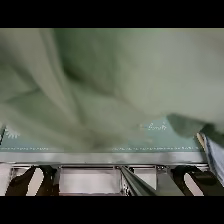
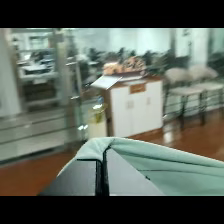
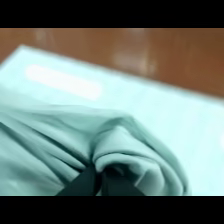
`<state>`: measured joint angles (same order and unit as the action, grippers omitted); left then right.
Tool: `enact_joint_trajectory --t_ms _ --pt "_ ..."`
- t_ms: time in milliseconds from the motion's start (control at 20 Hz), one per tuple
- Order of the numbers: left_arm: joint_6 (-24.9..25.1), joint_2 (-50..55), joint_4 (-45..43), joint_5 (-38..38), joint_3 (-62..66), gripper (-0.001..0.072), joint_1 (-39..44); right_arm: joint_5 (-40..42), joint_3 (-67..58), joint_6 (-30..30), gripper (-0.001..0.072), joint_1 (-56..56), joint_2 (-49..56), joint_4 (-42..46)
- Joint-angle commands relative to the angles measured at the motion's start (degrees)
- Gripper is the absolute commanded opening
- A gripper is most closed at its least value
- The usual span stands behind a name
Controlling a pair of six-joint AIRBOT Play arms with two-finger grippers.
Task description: Fold the shirts.
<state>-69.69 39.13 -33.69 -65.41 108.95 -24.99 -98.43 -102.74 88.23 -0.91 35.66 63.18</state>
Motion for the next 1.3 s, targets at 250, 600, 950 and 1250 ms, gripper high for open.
enact_joint_trajectory --t_ms 250,600,950,1250 --pt "-3.02 -3.96 -9.64 -8.81 -29.31 0.0018 7.67 8.50 46.84 2.36 0.0027 0.02 -13.84 -15.26" --pt "-0.02 4.50 -9.62 11.04 -61.64 0.0019 14.49 37.46 62.34 -4.85 0.0027 0.02 1.86 -16.76" --pt "-0.02 20.68 -3.69 38.58 -61.55 0.0019 30.12 58.58 53.88 -20.70 0.0028 0.02 36.13 -39.26" --pt "-0.28 24.30 -0.79 41.05 -61.51 0.0056 33.38 53.77 34.07 -19.91 0.0168 0.02 56.43 -43.85"
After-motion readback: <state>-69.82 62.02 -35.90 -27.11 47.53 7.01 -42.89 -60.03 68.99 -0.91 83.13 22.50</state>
